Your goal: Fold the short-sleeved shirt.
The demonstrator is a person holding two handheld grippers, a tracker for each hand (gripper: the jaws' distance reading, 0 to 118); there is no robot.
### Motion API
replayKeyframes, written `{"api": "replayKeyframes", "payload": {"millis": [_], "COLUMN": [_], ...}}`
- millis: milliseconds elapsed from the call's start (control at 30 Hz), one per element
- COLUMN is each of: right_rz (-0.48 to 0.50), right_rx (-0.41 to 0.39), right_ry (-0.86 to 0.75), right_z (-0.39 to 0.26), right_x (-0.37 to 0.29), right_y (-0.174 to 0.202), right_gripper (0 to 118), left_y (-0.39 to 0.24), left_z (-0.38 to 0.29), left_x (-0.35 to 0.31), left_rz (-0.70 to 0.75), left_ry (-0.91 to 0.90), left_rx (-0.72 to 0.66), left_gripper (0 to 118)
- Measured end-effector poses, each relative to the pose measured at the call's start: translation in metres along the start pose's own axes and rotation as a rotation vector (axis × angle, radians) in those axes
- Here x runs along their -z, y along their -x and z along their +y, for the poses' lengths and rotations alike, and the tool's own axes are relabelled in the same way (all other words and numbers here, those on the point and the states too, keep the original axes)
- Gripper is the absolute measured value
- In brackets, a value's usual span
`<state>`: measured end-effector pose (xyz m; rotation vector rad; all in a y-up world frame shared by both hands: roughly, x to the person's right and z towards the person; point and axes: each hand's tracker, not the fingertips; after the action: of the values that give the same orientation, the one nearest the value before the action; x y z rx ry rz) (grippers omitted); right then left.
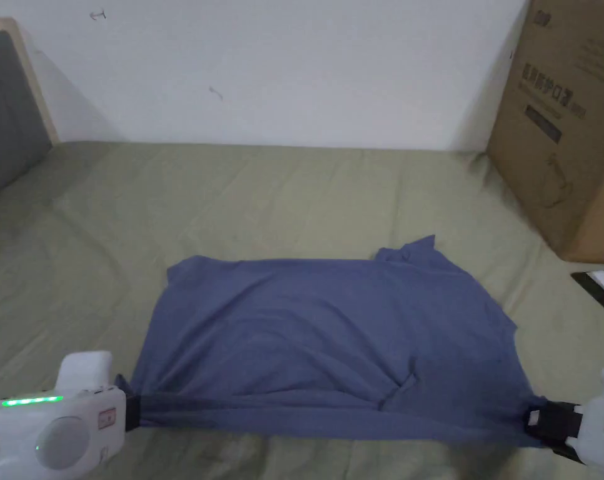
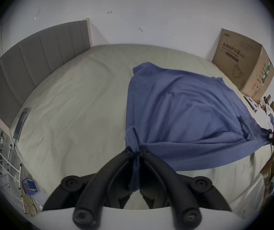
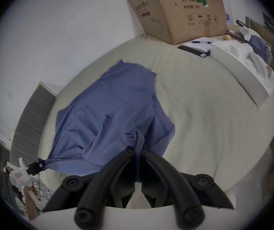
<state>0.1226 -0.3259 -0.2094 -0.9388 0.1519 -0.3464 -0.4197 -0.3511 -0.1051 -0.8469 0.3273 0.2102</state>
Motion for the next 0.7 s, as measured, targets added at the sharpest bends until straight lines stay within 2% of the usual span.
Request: {"api": "replayKeyframes", "payload": {"millis": [133,200,367,400,433,467,500,533,567,600,633,700], "right_rz": [0.06,0.025,0.02,0.01,0.012,0.017,0.016,0.012,0.002,-0.006,-0.008,-0.014], "right_rx": [0.041,0.019,-0.045,-0.044,-0.039,-0.035,-0.033,-0.033,-0.037,-0.043,-0.046,-0.051], "right_ry": [0.0,0.006,0.006,0.007,0.008,0.001,-0.01,-0.022,-0.026,-0.028,-0.032,-0.05], "right_z": [-0.033,-0.046,-0.068,-0.069,-0.068,-0.067,-0.066,-0.065,-0.063,-0.062,-0.062,-0.063], "right_x": [-0.013,-0.018,-0.022,-0.021,-0.021,-0.021,-0.021,-0.021,-0.021,-0.022,-0.022,-0.027], "right_y": [-0.014,-0.01,-0.005,-0.004,-0.005,-0.005,-0.004,-0.004,-0.003,-0.003,-0.003,0.0], "right_gripper": [4,4,4,4,4,5,16,33,54,84,84,97], "left_y": [0.009,0.011,0.025,0.026,0.024,0.024,0.024,0.025,0.028,0.029,0.03,0.033], "left_z": [-0.027,-0.035,-0.04,-0.04,-0.039,-0.038,-0.038,-0.038,-0.04,-0.042,-0.044,-0.051], "left_x": [-0.017,-0.031,-0.033,-0.033,-0.035,-0.038,-0.04,-0.043,-0.042,-0.047,-0.055,-0.068], "left_rz": [0.031,0.029,0.031,0.031,0.025,0.025,0.028,0.025,0.019,0.013,0.004,-0.012], "left_ry": [0.008,-0.015,-0.021,-0.019,-0.04,-0.049,-0.054,-0.052,-0.049,-0.056,-0.074,-0.115], "left_rx": [-0.008,-0.007,-0.067,-0.104,-0.133,-0.136,-0.134,-0.129,-0.13,-0.136,-0.145,-0.208], "left_gripper": [3,3,7,14,26,46,78,99,111,114,114,114]}}
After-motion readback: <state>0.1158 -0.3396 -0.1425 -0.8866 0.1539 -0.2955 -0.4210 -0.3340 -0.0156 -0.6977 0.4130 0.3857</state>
